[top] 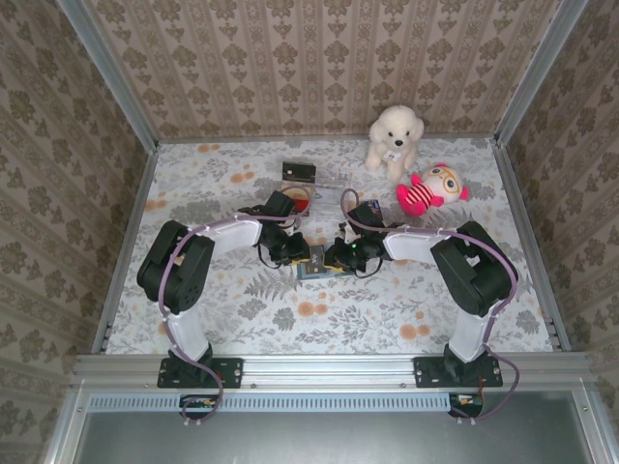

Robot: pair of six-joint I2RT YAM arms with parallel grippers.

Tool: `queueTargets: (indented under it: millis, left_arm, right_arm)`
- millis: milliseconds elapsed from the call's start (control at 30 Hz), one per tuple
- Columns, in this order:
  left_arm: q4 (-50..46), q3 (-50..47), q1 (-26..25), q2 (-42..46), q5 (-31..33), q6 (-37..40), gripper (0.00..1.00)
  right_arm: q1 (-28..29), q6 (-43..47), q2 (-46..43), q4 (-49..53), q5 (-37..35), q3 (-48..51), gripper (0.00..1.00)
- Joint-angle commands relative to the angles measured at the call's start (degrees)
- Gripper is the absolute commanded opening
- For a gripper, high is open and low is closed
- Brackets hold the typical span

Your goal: Take the credit cards out of the card holder

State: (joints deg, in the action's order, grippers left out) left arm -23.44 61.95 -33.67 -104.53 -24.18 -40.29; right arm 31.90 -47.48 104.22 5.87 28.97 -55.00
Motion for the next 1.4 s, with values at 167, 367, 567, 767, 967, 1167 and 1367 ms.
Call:
queueTargets:
  millis: [167,367,567,767,967,1167,1367]
  left_arm:
    - [-3.11,-1.24,-0.69,-2.16,0.65,-1.27,0.2]
    - [-2.35,-2.18,-1.05,-2.34,0.39,-1.98,0.19]
    - [-0.9,-3.91,-1.56,-2.18,-0.2,-2.9,0.17]
    - [-0.49,-5.19,-1.53,-1.3,-0.27,-3.22,0.17]
    - [-2.22,-3.56,-0.26,-0.76,0.83,-1.42,0.22]
    - [-2.62,-2.73,1.02,-1.0,0.9,-0.28,0.25]
    - [-2.75,-2.54,1.5,-1.29,0.72,0.31,0.24]
  right_arm:
    - [1.49,0.91,3.19,4.05,0.14,-1.88,0.19]
    - [1.5,-0.05,3.56,-1.96,2.54,-0.43,0.19]
    - [1.42,-0.98,3.94,-5.91,3.9,-0.19,0.15]
    - [1.06,-0.92,3.4,-5.19,2.29,-0.11,0.08]
    - [0.03,1.49,1.21,-0.16,0.87,0.87,0.05]
    - [-0.7,2.79,-1.03,1.99,0.13,2.42,0.04]
    - [-1.48,4.48,-2.43,4.22,-0.58,2.72,0.05]
